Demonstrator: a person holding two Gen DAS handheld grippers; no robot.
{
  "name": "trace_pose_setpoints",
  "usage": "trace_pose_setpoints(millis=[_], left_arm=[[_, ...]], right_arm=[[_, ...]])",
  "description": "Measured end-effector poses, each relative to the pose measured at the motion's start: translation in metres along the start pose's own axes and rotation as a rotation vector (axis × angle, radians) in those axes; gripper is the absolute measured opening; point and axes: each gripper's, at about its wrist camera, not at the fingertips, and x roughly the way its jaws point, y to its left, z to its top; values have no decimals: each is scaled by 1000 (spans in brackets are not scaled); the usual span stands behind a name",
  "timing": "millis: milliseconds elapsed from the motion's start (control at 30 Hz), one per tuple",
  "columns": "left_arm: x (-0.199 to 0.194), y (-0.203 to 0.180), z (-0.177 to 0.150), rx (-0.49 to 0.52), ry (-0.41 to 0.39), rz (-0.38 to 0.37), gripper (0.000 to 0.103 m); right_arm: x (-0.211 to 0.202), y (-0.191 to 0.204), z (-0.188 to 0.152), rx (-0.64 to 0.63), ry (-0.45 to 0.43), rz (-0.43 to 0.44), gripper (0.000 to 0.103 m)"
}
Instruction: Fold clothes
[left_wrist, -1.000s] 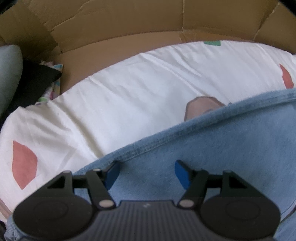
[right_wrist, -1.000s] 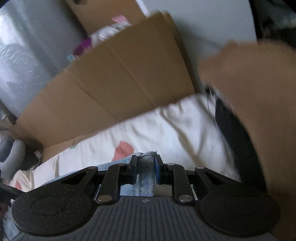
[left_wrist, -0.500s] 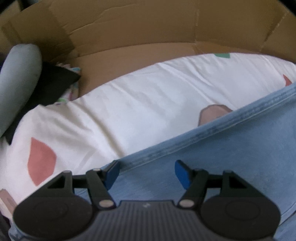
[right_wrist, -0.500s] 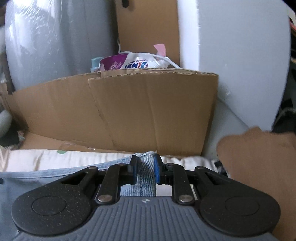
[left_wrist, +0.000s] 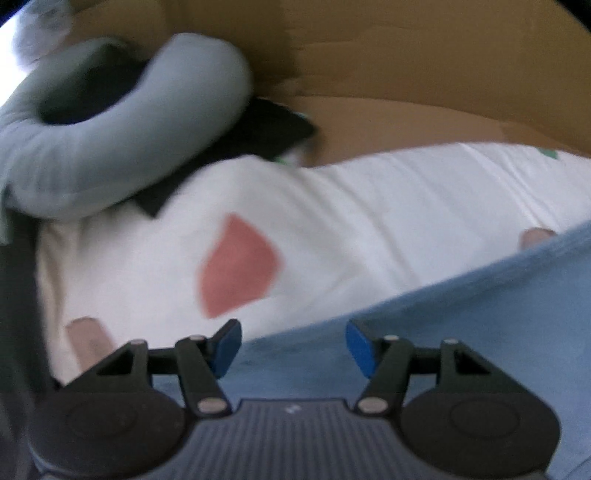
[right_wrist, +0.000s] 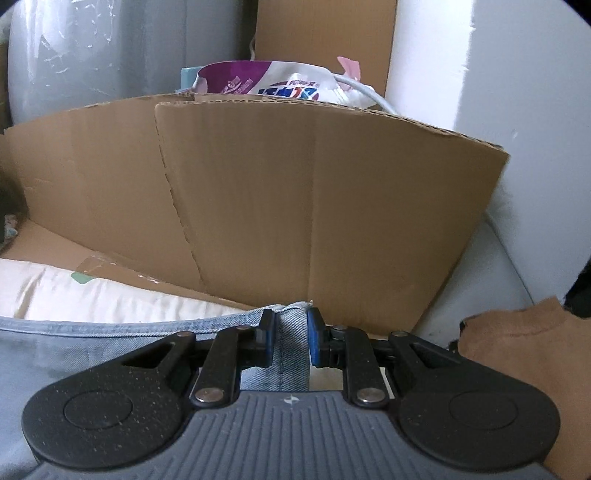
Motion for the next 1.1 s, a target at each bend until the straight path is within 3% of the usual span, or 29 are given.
trace_pose_setpoints(millis=[67,200,300,533,733,900,1100], left_arm=[[2,16,-4,-16,3,38,65],[6,48,-14,-44,19,23,65],[3,58,-24,76,-3,33,63],[19,64,-43,299,29,112,62],[39,58,-50,395,58,112,51],[42,51,-50,468,53,94,23],[35,49,-46,493,18,150,10]], right_arm=[[2,2,3,-12,-2,-5,17],[6,5,8,-36,-5,-14,17],[9,7,13,-53,-8,-22,17],[23,11,16,-56,10,-32,17],[36,11,10,-20,44,-35,17],[42,16,11,-11,49,-51,17],[42,19,9,0,40,-77,17]])
